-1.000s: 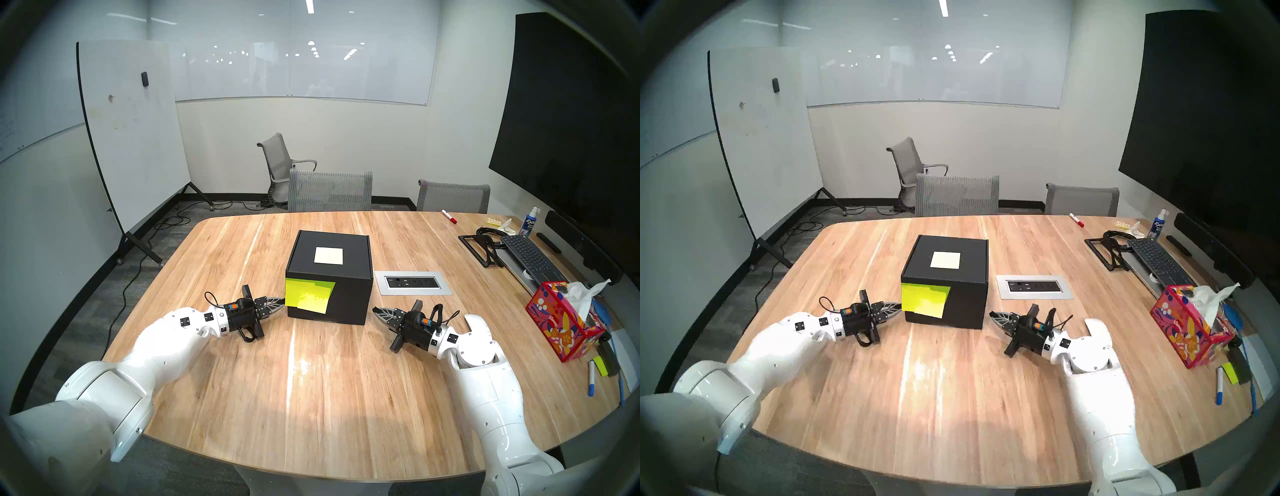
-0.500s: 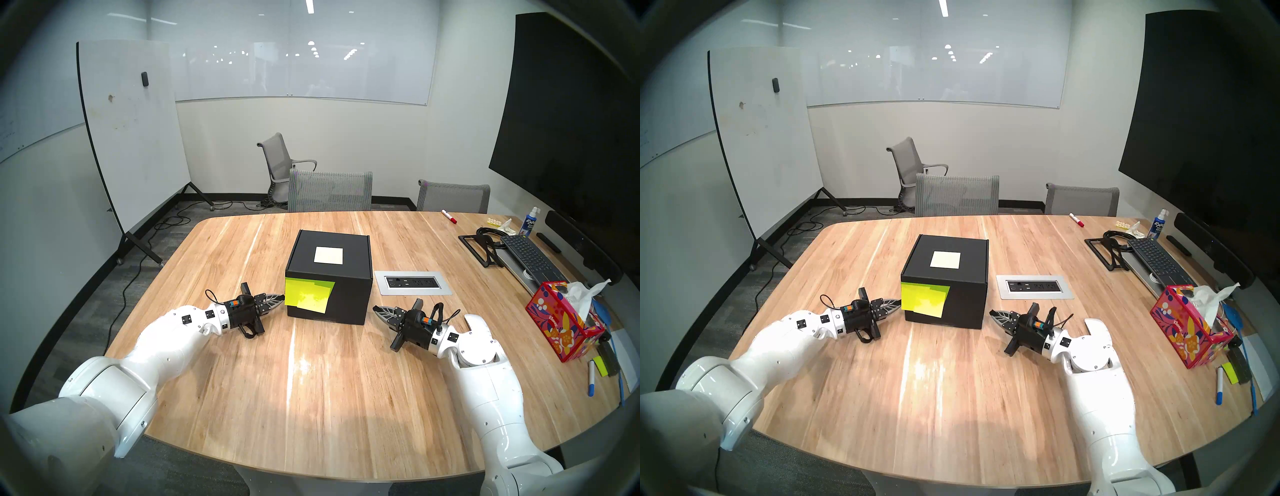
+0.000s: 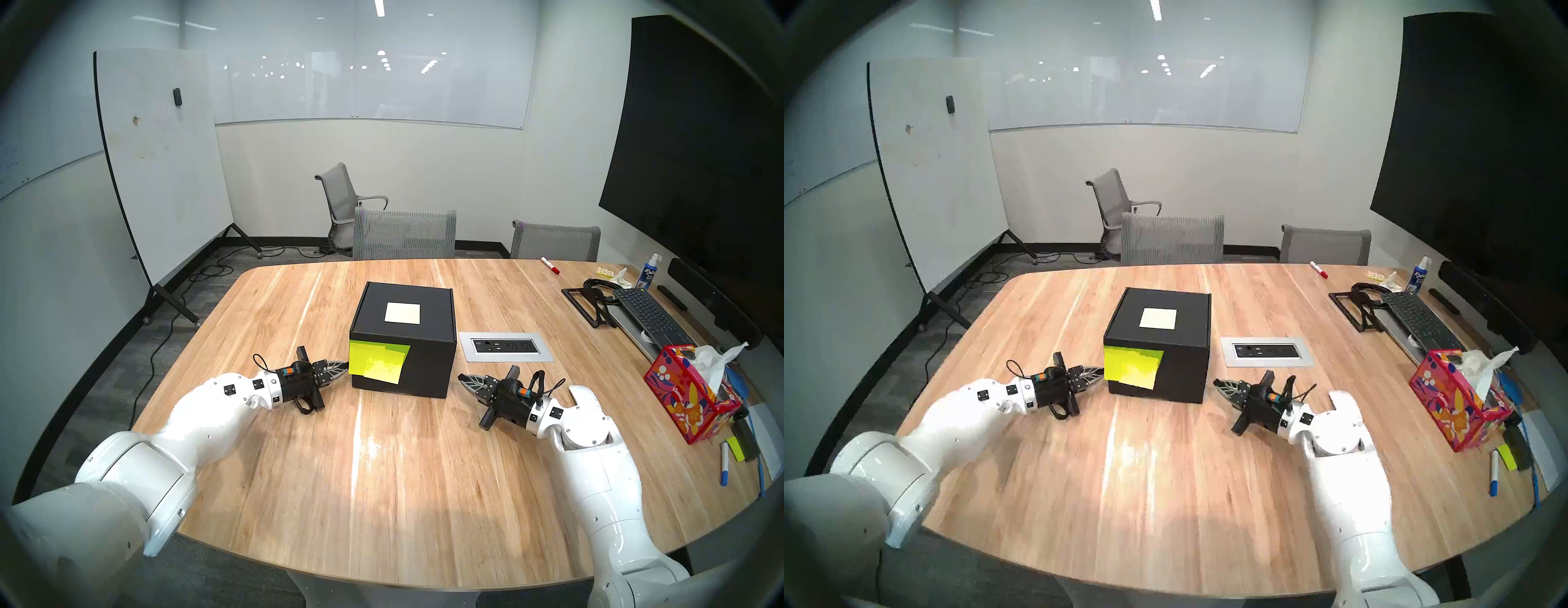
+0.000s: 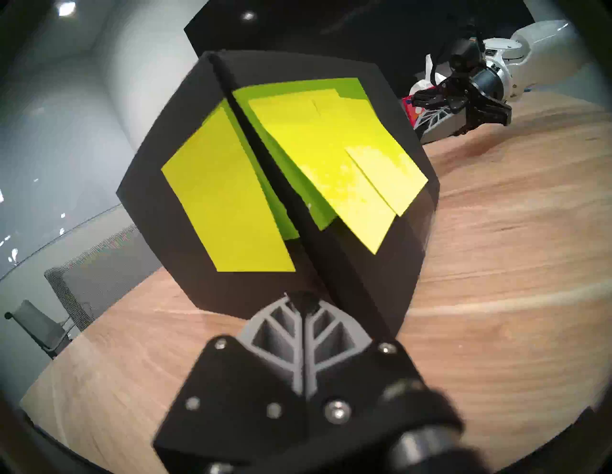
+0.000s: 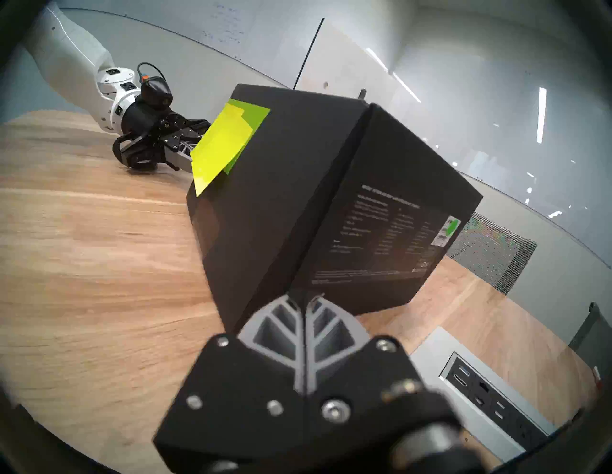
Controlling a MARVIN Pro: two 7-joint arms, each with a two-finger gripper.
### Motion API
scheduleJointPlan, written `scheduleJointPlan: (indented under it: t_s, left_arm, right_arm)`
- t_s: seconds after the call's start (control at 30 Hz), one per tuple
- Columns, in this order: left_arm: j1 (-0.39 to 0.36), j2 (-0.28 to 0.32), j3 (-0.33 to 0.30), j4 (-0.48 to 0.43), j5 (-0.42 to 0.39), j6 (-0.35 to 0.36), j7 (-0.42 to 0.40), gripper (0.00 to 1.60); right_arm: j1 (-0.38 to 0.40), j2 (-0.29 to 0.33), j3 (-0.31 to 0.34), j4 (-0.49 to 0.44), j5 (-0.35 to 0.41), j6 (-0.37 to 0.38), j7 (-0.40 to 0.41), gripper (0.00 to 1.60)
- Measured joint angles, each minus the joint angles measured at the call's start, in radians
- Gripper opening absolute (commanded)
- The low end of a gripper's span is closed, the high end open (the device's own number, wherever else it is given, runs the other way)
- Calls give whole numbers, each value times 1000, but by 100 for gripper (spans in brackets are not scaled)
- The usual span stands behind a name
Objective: Open the box and place the mouse inside
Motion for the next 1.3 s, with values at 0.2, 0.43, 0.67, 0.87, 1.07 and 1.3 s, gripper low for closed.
scheduleJointPlan:
  t_s: [0.2,0.43,0.67,0.87,1.07,1.3]
  left_arm:
    - [5,0,-1,-6,-8,-7,-14,0]
    - [3,-2,-2,3,-13,-20,-21,0]
    - [-5,-7,-2,21,-19,-34,-33,0]
    - [-13,-11,0,36,-24,-45,-45,0]
    - [-21,-15,5,51,-27,-56,-52,0]
    - [-28,-18,11,63,-30,-63,-54,0]
  right_arm:
    - [0,-1,2,4,-2,0,1,0]
    - [1,-4,4,8,-5,-2,2,0]
    - [1,-6,7,13,-8,-4,2,0]
    - [2,-8,10,18,-9,-6,3,0]
    - [3,-9,14,22,-11,-9,3,0]
    - [7,-9,15,28,-12,-13,9,0]
